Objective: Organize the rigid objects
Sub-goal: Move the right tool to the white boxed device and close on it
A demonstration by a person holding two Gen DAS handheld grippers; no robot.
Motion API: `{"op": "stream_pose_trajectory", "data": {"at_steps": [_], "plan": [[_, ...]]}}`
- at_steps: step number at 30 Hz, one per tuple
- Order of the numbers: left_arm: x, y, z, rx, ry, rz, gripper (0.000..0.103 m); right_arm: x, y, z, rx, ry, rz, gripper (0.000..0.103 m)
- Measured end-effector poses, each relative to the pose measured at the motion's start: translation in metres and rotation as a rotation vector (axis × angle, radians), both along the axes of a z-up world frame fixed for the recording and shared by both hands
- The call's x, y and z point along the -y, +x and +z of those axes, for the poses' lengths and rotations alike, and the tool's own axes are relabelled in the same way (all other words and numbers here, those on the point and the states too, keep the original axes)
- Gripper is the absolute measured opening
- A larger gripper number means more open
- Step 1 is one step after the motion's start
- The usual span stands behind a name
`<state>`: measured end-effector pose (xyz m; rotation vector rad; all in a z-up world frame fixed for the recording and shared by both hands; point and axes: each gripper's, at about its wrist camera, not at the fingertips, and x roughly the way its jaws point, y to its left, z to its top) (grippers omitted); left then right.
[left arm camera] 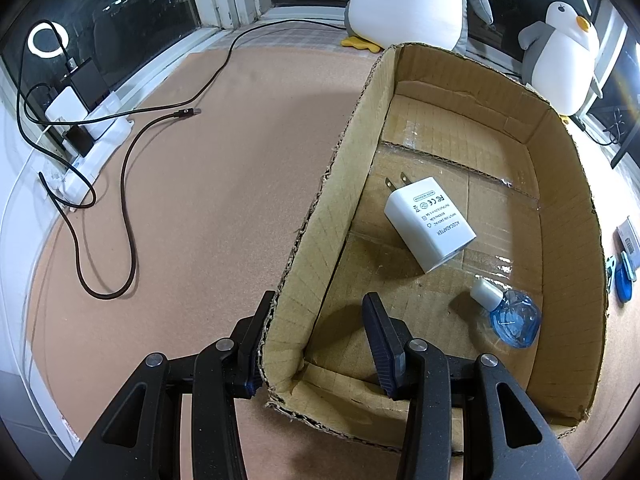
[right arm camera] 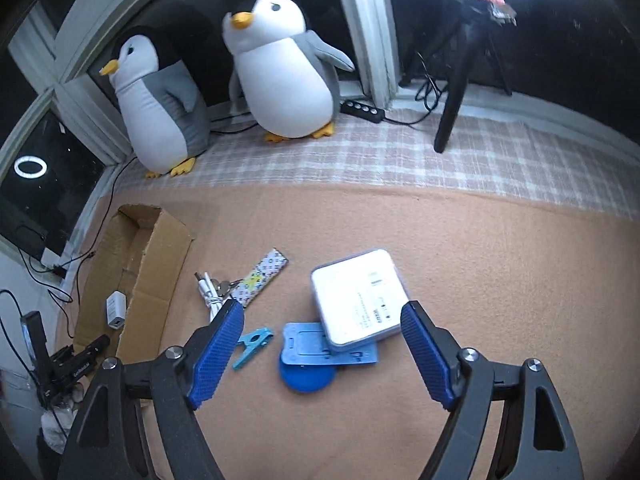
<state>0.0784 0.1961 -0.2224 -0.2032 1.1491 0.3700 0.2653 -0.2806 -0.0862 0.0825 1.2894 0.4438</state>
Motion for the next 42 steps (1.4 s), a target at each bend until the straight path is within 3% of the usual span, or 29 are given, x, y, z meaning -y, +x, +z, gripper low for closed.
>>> {"op": "stream_pose_trajectory", "data": {"at_steps": [4, 10, 25, 38, 41, 42], "plan": [[0.0, 0.0, 0.0, 0.0, 0.0, 0.0, 0.046, 0.008, 0.012, -0.016, -0.075, 0.04, 0.024, 0.078], [0.0, 0.0, 0.0, -0.004, 0.008, 0.0, 0.046, 0.003, 0.02, -0.041, -0.113, 0.005, 0.086, 0.078], [0.001, 0.001, 0.0, -0.01, 0.015, 0.002, 0.046, -0.018, 0.034, -0.069, -0.143, -0.107, 0.257, 0.081], [0.001, 0.001, 0.0, -0.01, 0.014, 0.003, 0.046, -0.028, 0.039, -0.085, -0.145, -0.192, 0.294, 0.081], [0.001, 0.002, 0.0, -0.01, 0.014, 0.002, 0.046, -0.028, 0.039, -0.084, -0.144, -0.2, 0.292, 0.076], [0.001, 0.002, 0.0, -0.01, 0.013, 0.003, 0.046, -0.028, 0.039, -0.084, -0.149, -0.194, 0.296, 0.07]]}}
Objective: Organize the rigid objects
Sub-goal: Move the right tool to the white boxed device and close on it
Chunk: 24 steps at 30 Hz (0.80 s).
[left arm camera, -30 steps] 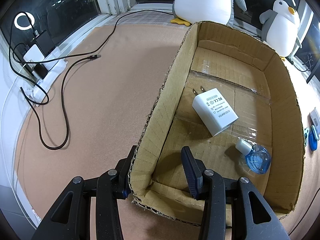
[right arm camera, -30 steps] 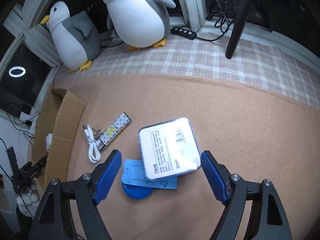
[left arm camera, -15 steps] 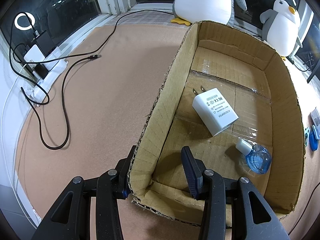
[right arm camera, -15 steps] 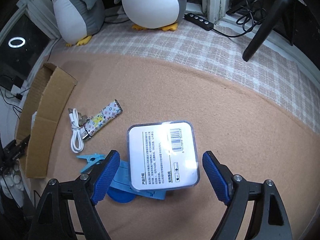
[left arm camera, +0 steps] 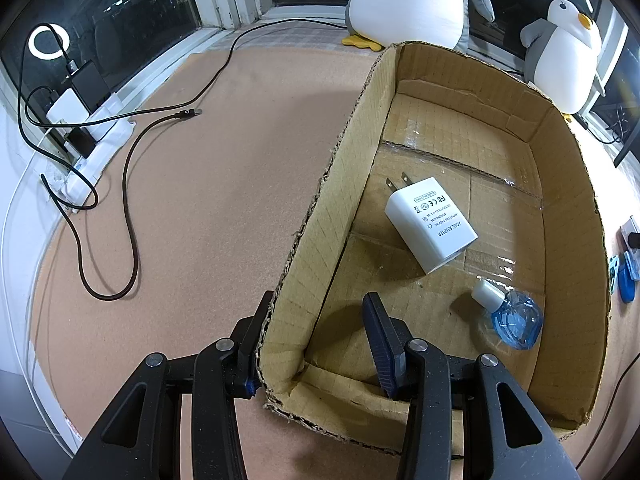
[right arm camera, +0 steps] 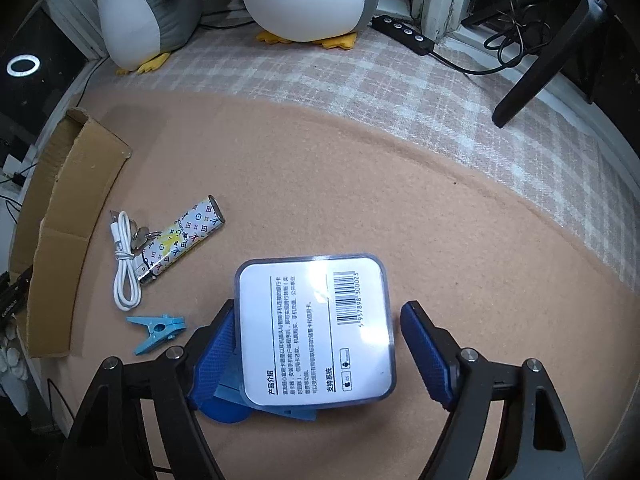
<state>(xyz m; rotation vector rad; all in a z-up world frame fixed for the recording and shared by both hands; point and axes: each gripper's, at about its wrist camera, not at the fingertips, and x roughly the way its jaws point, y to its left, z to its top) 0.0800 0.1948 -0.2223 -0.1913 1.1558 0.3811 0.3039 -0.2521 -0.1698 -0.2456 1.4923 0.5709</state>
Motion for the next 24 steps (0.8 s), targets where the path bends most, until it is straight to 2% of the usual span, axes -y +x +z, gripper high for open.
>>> {"op": "stream_pose_trajectory", "data": {"at_steps": [1, 4, 12, 18, 24], "plan": [[0.0, 0.0, 0.0, 0.0, 0.0, 0.0, 0.046, -0.001, -0.001, 0.0, -0.002, 0.002, 0.004, 0.067], [0.0, 0.0, 0.0, 0.001, -0.001, 0.001, 0.047, -0.008, -0.003, 0.0, 0.014, -0.024, 0.016, 0.067], [0.0, 0.0, -0.001, 0.001, -0.002, 0.0, 0.048, -0.007, -0.005, 0.011, 0.058, -0.015, -0.02, 0.067], [0.0, 0.0, -0.001, 0.005, -0.007, 0.002, 0.048, -0.008, -0.01, 0.037, 0.107, 0.026, -0.048, 0.067], [0.0, -0.001, -0.001, 0.008, -0.009, 0.002, 0.048, -0.035, -0.025, 0.073, 0.181, 0.09, -0.018, 0.067]]}}
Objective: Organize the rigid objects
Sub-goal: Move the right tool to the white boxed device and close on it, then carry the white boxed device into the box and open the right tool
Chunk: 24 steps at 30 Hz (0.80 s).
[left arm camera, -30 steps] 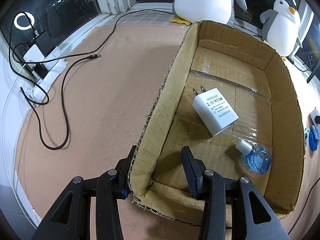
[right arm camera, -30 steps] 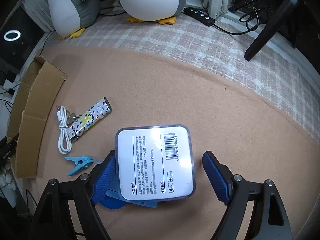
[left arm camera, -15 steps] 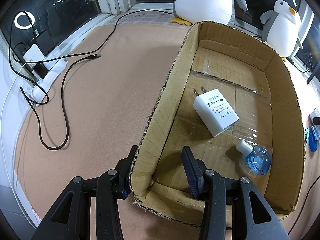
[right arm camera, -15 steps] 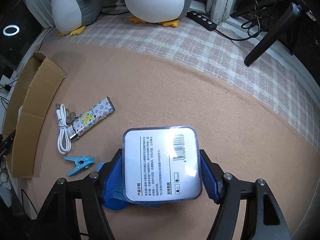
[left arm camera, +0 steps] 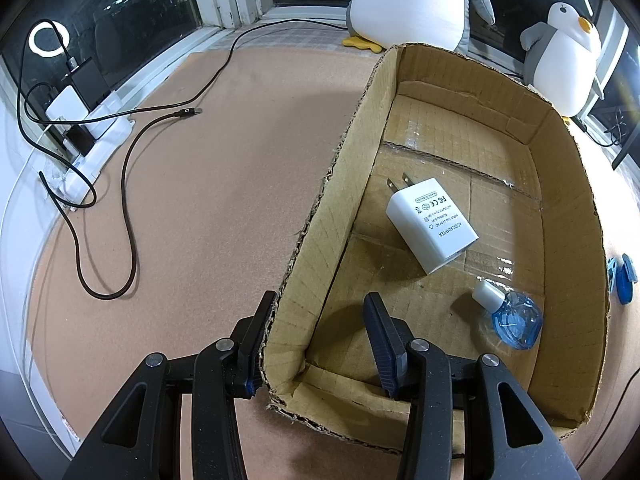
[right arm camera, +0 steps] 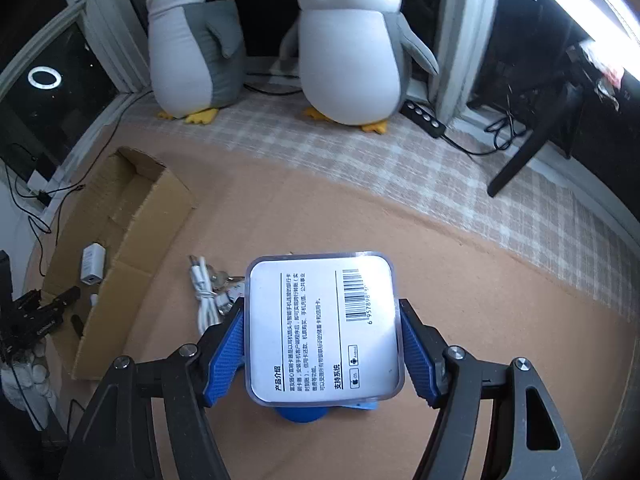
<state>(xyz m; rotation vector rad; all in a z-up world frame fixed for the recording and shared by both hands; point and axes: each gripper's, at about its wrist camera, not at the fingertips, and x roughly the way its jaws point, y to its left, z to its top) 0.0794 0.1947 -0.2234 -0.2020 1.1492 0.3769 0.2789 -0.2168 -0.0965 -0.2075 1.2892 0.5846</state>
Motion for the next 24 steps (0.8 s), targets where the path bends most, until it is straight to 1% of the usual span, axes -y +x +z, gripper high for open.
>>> {"op": "stream_pose_trajectory", "data": {"at_steps": [6, 12, 15, 18, 24], "plan": [[0.001, 0.0, 0.0, 0.0, -0.002, 0.002, 0.048, -0.055, -0.023, 0.031, 0.063, 0.075, 0.089, 0.067], [0.001, 0.0, 0.001, 0.001, -0.005, 0.003, 0.047, -0.107, -0.041, 0.047, 0.094, 0.125, 0.171, 0.067], [0.002, 0.0, 0.001, 0.002, -0.006, 0.002, 0.048, -0.131, -0.047, 0.051, 0.104, 0.145, 0.202, 0.067], [0.001, 0.0, 0.001, 0.002, -0.008, 0.003, 0.048, -0.152, -0.052, 0.053, 0.122, 0.143, 0.234, 0.067], [0.001, 0.0, 0.001, 0.003, -0.01, 0.004, 0.047, -0.186, -0.06, 0.042, 0.126, 0.134, 0.284, 0.067]]}}
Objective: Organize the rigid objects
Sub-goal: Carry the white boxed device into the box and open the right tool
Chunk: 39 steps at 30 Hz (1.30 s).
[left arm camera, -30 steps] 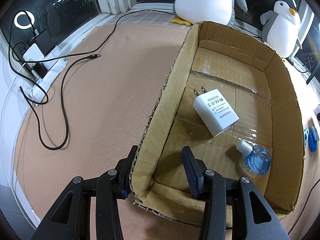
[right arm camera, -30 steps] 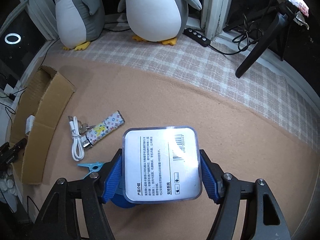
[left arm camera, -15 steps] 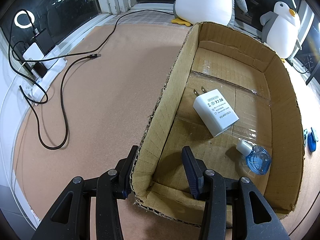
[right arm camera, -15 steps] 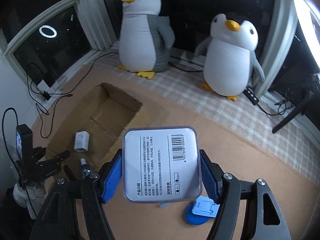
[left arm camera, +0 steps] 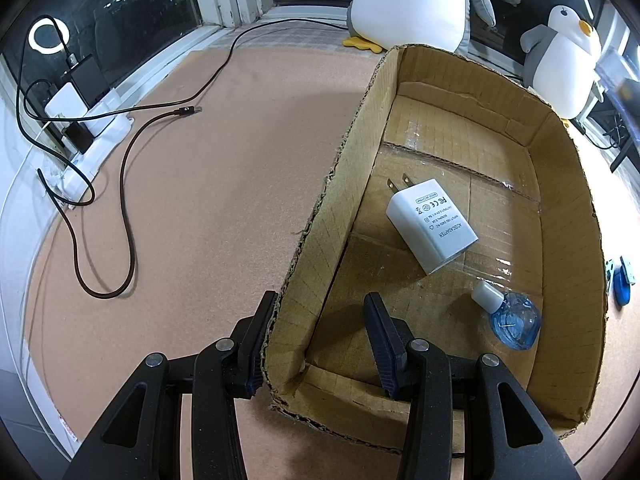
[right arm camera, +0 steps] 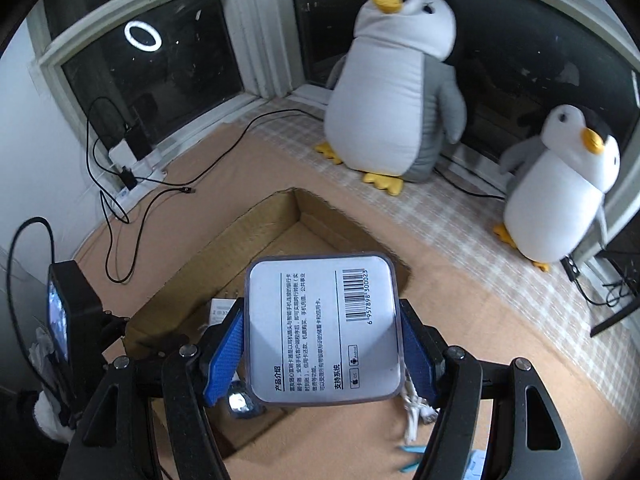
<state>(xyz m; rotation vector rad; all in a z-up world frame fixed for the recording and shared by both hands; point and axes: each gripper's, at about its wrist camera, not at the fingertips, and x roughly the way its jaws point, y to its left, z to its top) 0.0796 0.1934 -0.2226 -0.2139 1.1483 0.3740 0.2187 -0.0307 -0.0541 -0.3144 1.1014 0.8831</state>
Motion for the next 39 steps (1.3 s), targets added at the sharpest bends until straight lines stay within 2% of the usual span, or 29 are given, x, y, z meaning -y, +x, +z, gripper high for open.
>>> {"op": "stream_pose_trajectory", "data": {"at_steps": [13, 21, 28, 29, 31, 39], "plan": [[0.0, -0.001, 0.0, 0.001, -0.003, 0.001, 0.048, -0.047, -0.008, -0.038, 0.009, -0.093, 0.032, 0.067], [0.001, -0.001, 0.0, 0.002, -0.005, 0.002, 0.048, -0.06, -0.014, -0.055, 0.034, -0.154, 0.051, 0.067], [0.0, -0.001, 0.0, 0.002, -0.005, 0.001, 0.048, -0.064, -0.016, -0.069, 0.013, -0.188, 0.071, 0.069], [0.0, -0.001, 0.0, 0.002, -0.005, 0.001, 0.048, -0.063, -0.016, -0.068, 0.015, -0.181, 0.071, 0.071], [0.0, -0.001, 0.0, 0.002, -0.004, 0.0, 0.048, -0.064, -0.017, -0.067, 0.015, -0.167, 0.074, 0.083], [-0.001, -0.003, 0.0, 0.004, -0.008, 0.0, 0.048, -0.053, -0.018, -0.048, 0.027, -0.116, 0.05, 0.084]]}}
